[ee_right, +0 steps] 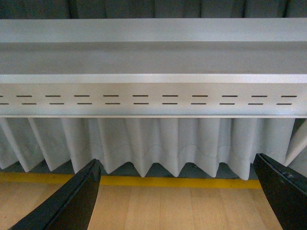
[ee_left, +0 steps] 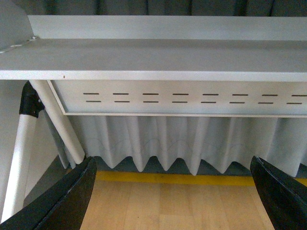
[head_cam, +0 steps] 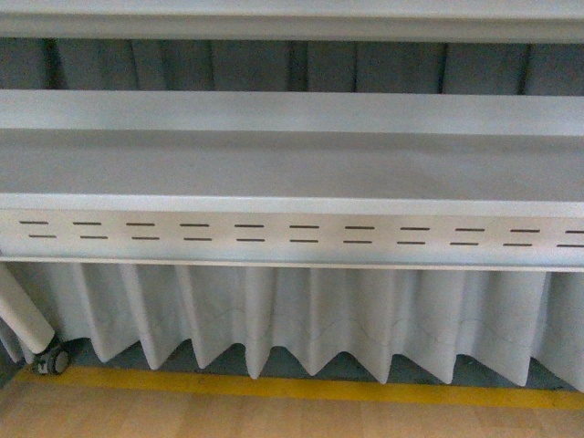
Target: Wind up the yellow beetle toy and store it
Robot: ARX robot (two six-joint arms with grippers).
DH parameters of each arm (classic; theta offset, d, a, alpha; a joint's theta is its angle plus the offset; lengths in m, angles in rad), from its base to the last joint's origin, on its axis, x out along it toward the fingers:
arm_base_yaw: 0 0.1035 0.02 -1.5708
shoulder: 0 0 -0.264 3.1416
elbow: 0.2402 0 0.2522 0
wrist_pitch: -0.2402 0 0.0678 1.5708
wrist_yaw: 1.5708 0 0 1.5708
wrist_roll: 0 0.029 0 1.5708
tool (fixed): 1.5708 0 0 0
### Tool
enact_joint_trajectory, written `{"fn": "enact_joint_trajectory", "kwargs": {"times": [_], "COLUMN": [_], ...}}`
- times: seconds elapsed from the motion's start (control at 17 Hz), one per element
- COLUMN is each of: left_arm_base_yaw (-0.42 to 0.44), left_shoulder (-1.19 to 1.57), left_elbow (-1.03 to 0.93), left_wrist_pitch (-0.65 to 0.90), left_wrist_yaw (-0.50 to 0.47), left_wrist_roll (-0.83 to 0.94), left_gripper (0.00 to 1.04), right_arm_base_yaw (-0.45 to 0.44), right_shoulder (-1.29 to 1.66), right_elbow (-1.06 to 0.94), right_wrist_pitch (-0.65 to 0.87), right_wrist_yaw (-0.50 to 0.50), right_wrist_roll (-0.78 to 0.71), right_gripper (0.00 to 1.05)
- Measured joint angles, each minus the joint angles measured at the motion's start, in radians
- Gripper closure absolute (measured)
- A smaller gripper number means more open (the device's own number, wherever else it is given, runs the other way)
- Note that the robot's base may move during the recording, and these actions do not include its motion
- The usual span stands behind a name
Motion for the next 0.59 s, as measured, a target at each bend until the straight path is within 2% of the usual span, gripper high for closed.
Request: {"fn": "enact_joint_trajectory", "kwargs": {"times": [0.59], "left_arm_base_yaw": [0.000], "left_shoulder": [0.000], "left_elbow": [0.000], "left_wrist_pitch": [0.000], "left_wrist_yaw": [0.000], "left_wrist_roll": [0.000], "left_gripper": [0.07], "right_arm_base_yaw": [0.000], "right_shoulder": [0.000], "right_elbow": [0.000], "right_wrist_pitch": [0.000], "right_wrist_yaw": [0.000], "right_wrist_roll": [0.000], "right_gripper": [0.07]}}
